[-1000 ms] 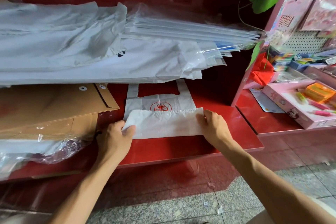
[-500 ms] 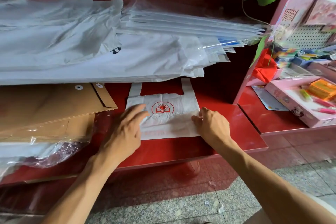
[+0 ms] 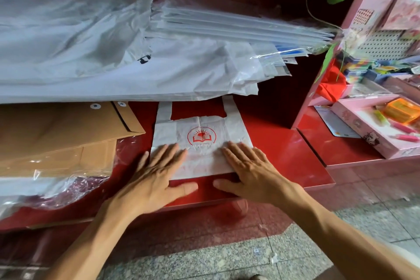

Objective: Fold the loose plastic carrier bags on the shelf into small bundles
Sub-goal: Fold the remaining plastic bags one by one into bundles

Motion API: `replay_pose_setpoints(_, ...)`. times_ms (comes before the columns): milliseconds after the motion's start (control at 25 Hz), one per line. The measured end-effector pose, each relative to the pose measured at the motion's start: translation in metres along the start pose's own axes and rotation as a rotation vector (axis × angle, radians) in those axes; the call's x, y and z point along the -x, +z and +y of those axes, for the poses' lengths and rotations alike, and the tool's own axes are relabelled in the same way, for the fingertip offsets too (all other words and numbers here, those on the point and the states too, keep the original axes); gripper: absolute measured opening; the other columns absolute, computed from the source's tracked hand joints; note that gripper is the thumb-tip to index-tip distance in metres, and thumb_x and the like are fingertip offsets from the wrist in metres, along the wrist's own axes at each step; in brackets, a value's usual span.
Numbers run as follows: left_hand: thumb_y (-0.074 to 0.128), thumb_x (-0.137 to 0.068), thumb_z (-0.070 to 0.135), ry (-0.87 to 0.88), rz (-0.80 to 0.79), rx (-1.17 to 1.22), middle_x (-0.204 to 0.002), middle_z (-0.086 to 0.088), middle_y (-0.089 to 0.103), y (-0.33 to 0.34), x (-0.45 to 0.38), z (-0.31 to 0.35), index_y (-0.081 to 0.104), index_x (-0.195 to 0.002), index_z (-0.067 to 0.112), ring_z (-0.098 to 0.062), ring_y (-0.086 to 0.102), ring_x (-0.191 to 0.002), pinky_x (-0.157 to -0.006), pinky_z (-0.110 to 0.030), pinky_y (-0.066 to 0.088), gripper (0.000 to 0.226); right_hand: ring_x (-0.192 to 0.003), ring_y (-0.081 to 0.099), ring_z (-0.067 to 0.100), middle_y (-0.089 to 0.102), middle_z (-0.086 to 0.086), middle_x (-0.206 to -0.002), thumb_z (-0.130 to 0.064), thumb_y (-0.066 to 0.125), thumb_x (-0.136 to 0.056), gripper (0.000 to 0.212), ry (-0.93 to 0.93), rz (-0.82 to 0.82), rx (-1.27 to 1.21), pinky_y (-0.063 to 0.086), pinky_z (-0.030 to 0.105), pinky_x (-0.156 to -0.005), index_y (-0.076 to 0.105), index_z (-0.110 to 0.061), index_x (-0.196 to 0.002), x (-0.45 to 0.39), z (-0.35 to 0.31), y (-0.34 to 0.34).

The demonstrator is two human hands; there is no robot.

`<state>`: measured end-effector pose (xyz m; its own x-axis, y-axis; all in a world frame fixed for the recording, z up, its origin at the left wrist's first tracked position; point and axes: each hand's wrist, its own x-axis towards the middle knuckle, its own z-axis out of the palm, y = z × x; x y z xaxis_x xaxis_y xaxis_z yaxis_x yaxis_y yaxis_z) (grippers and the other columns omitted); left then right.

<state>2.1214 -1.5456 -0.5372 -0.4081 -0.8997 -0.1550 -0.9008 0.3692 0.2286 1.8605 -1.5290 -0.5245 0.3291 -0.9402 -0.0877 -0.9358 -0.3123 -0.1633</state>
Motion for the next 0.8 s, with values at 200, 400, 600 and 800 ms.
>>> replay_pose_setpoints(200, 0.069, -0.079, 0.048, 0.156, 0.024, -0.063, -0.151, 0.035, -0.010, -0.009, 0.050, -0.001, -0.003, -0.143, 0.058, 0.005, -0.004, -0.145, -0.118, -0.028, -0.003, 0.096, -0.127, 0.036, 0.011, 0.035, -0.017, -0.143, -0.053, 0.066, -0.077, 0.082, -0.207, 0.048, 0.161, 0.034, 0.034, -0.099, 0.031, -0.034, -0.148, 0.042, 0.013, -0.012)
replay_pose_setpoints(400, 0.072, -0.085, 0.022, -0.089, 0.223, 0.502, -0.108, 0.030, 0.063, -0.023, 0.052, -0.009, 0.057, -0.102, 0.049, 0.011, 0.058, -0.101, -0.087, -0.020, 0.046, 0.035, -0.051, 0.046, 0.010, 0.055, -0.008, -0.057, -0.020, 0.069, -0.088, 0.023, 0.055, 0.214, -0.588, 0.036, 0.030, -0.049, 0.065, -0.015, -0.066, 0.040, 0.046, -0.028)
replay_pose_setpoints(600, 0.072, -0.086, 0.017, -0.398, 0.292, 0.859, -0.087, 0.011, 0.073, -0.017, 0.031, -0.005, 0.062, -0.112, 0.036, -0.009, 0.070, -0.081, -0.071, -0.029, 0.052, 0.033, -0.050, 0.046, 0.012, 0.054, 0.007, -0.053, -0.024, 0.066, -0.087, 0.032, 0.355, 0.278, -0.486, 0.031, 0.028, -0.048, 0.058, -0.005, -0.063, 0.013, 0.047, -0.007)
replay_pose_setpoints(800, 0.072, -0.080, 0.025, -0.130, 0.584, 0.188, -0.130, 0.003, 0.050, -0.006, 0.024, -0.003, 0.047, -0.138, 0.024, -0.021, 0.055, -0.116, -0.103, -0.045, 0.045, 0.063, -0.083, 0.058, 0.028, 0.062, 0.000, -0.091, -0.041, 0.054, -0.090, 0.024, 0.349, 0.541, -0.062, 0.039, 0.033, -0.064, 0.057, -0.020, -0.102, 0.010, 0.021, -0.008)
